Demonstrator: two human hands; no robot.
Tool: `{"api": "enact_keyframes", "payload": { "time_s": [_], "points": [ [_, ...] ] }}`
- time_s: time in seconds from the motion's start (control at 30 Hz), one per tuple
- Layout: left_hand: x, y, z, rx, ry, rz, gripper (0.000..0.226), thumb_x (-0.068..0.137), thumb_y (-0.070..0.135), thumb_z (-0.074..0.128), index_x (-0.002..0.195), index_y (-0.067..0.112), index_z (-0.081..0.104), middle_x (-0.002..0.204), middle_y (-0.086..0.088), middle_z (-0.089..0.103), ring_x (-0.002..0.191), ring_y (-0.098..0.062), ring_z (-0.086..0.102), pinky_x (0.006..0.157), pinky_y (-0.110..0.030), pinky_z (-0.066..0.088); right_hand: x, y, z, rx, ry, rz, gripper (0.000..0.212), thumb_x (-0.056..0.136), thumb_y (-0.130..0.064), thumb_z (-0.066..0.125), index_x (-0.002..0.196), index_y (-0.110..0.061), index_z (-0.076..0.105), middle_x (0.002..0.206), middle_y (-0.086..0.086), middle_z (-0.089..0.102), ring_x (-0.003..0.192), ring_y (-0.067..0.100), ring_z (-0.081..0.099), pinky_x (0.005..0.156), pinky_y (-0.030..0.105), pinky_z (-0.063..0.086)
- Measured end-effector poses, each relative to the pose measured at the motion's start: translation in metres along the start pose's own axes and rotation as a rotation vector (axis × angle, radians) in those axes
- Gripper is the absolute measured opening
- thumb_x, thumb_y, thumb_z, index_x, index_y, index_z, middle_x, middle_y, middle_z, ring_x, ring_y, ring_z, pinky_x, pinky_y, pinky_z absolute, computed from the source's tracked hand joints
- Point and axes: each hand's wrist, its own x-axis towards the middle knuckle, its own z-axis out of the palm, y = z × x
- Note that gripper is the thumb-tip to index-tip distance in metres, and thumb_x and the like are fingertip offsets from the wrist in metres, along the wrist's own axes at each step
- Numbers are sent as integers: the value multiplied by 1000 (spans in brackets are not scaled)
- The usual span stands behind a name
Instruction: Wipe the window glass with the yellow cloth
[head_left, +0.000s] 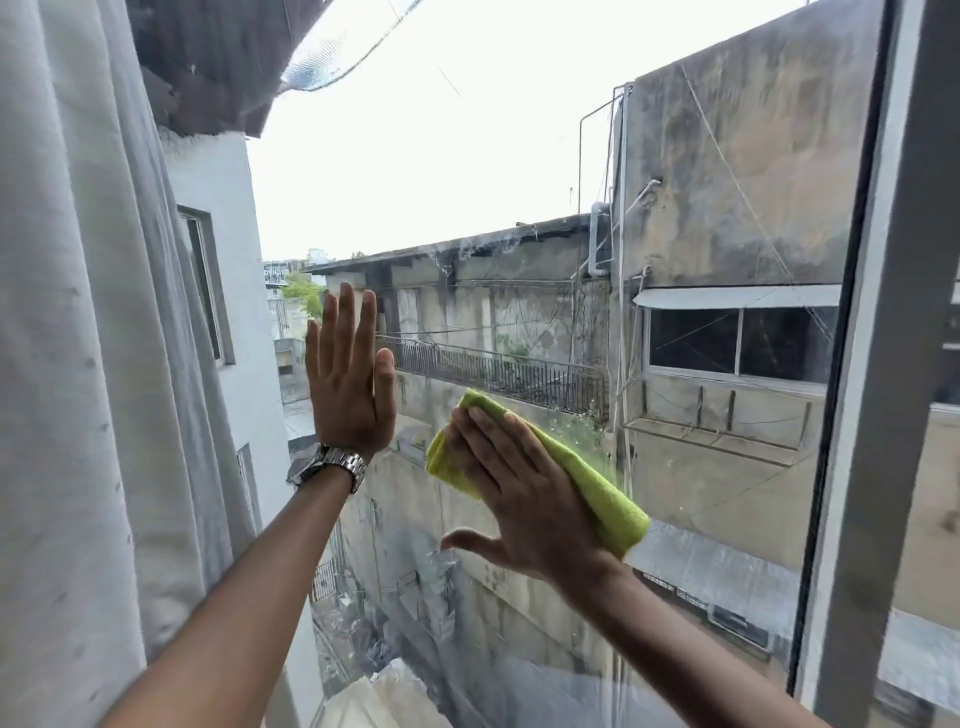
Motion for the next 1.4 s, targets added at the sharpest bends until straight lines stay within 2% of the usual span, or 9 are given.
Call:
{"api": "enact_keyframes", "payload": {
  "time_s": [0.13, 0.37, 0.57, 0.67, 0.8, 0.93, 1.1, 1.27, 1.4],
  "points": [
    [0, 0, 0, -10, -15, -9, 57, 103, 29, 26, 158, 13, 26, 168, -14, 23, 158, -30, 17, 128, -59, 16, -29, 23, -5, 13, 44, 170, 108, 88, -88, 32, 159, -6, 29, 168, 12, 22, 157, 25, 19, 127, 49, 18],
    [0, -5, 2, 8, -19, 1, 59, 103, 32, 23, 159, 13, 22, 170, -10, 18, 160, -25, 13, 127, -60, 17, 59, 82, -52, -6, 200, 415, 112, 89, -88, 17, 160, -2, 17, 170, 18, 13, 159, 30, 10, 130, 52, 9],
    [-2, -4, 4, -13, -8, -14, 62, 103, 34, 23, 158, 6, 21, 169, -12, 19, 160, -23, 13, 130, -53, 14, 133, 83, -76, -15, 206, 366, 120, 84, -93, 21, 161, -1, 13, 170, 20, 10, 159, 32, 6, 129, 53, 13],
    [-3, -4, 3, -16, -10, -12, 61, 103, 32, 23, 158, 5, 22, 169, -12, 20, 159, -24, 15, 131, -51, 13, 145, 69, -75, -21, 181, 236, 121, 82, -94, 18, 160, -2, 16, 170, 19, 11, 159, 32, 6, 130, 51, 11],
    [-3, -2, 1, -30, -11, -8, 60, 102, 26, 24, 157, 3, 23, 168, -14, 22, 159, -26, 17, 132, -48, 11, 123, 59, -63, -98, 68, -44, 118, 83, -93, 21, 161, -3, 15, 170, 18, 12, 159, 31, 6, 131, 49, 13],
    [-2, 0, 0, -55, -12, -30, 59, 101, 25, 24, 157, 4, 25, 168, -14, 23, 159, -24, 17, 130, -53, 16, 63, 65, -46, -94, 10, -174, 115, 85, -92, 24, 161, -6, 18, 170, 15, 14, 159, 29, 7, 129, 47, 11],
    [-3, 2, -3, -72, -32, -50, 59, 102, 27, 24, 157, 5, 25, 168, -12, 22, 159, -23, 16, 128, -57, 19, 32, 110, -61, -130, 32, -49, 114, 86, -92, 25, 160, -6, 23, 169, 15, 20, 158, 30, 15, 128, 50, 19],
    [-5, -4, 2, -57, -32, -44, 59, 103, 30, 22, 159, 9, 21, 170, -8, 19, 159, -22, 14, 129, -55, 17, 107, 131, -97, -75, 137, 122, 114, 86, -90, 18, 160, -4, 22, 169, 16, 19, 158, 29, 14, 129, 52, 16],
    [-4, -4, 3, -62, -15, -38, 59, 103, 28, 24, 158, 8, 23, 170, -8, 20, 159, -21, 15, 131, -50, 14, 166, 101, -101, -51, 158, 113, 113, 85, -91, 20, 160, -6, 23, 169, 14, 19, 158, 28, 13, 129, 51, 15]
  ]
}}
